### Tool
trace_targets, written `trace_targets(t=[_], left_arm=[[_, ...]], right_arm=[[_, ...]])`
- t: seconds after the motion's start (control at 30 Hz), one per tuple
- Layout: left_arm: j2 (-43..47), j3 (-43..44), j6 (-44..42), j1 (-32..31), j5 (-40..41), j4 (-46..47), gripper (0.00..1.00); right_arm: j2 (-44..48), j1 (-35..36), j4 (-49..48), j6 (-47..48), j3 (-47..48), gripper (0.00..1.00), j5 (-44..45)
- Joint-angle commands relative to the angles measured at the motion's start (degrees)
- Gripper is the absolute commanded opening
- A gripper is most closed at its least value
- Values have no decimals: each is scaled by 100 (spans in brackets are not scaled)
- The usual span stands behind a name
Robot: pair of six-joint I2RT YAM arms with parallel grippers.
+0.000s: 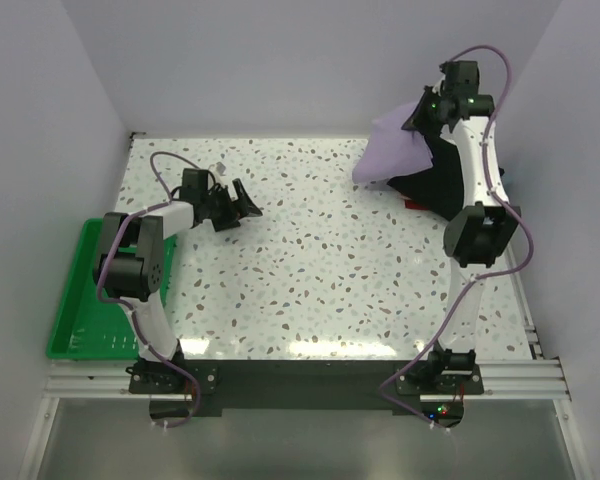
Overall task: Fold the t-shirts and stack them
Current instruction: Neatly place the folded tshirt to the corner
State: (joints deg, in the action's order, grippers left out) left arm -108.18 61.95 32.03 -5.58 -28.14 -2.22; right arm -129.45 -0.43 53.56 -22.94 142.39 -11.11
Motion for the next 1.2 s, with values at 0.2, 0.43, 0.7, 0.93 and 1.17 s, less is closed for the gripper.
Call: trace_targets(t=[0.2, 0.43, 0.7, 0.93, 1.17], left_arm=[[-230, -131, 101, -39, 274, -376, 93], [-212, -78, 102, -57, 291, -393, 93], [-160, -69, 58, -57, 327, -472, 93], [-142, 18, 23, -57, 353, -525, 94], [-133, 80, -30, -57, 397, -639, 94]], right_arm=[[947, -634, -557, -211, -87, 0, -444], [1080, -889, -618, -44, -703, 0, -409], [965, -1047, -513, 149, -1160, 0, -207], [886, -1126, -276, 307, -1380, 0, 697], [658, -1091, -30, 466, -1257, 0, 1680]])
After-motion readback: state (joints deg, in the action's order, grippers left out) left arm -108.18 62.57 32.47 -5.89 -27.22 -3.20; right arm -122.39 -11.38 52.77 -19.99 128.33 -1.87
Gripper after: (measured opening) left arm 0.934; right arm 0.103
